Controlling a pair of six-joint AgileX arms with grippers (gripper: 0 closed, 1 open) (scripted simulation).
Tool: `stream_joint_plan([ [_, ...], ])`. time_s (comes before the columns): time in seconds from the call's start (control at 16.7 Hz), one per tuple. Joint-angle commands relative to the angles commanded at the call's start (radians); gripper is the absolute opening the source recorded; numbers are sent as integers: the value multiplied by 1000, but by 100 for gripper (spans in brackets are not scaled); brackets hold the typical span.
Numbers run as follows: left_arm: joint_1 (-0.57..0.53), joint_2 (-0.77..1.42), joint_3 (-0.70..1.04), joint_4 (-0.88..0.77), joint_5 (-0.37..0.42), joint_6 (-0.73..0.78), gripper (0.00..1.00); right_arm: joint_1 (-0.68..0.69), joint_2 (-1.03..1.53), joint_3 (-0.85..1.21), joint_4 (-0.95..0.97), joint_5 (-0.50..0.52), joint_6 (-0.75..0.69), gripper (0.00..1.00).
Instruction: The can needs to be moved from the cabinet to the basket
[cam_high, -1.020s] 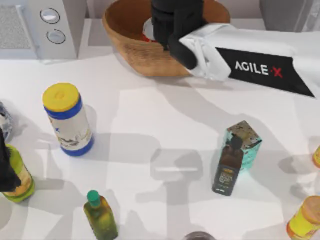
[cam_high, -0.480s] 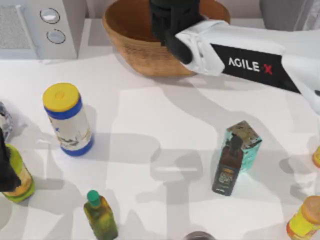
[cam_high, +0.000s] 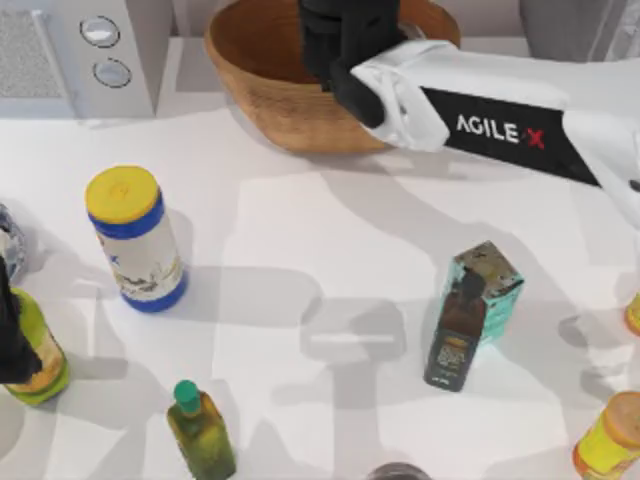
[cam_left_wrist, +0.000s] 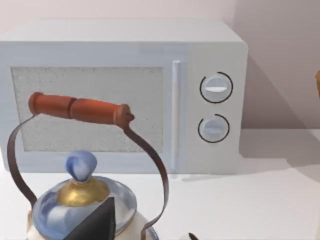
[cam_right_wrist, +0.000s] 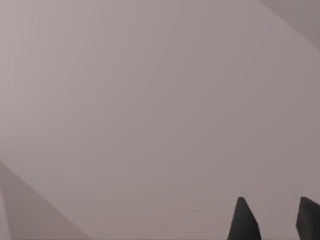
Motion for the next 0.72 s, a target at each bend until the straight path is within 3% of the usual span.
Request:
stream_joint_plan([
  [0.36, 0, 0, 0, 0, 0, 0, 100, 0, 0, 0, 0, 0, 0, 98],
  [0.72, 0, 0, 0, 0, 0, 0, 100, 0, 0, 0, 0, 0, 0, 100],
])
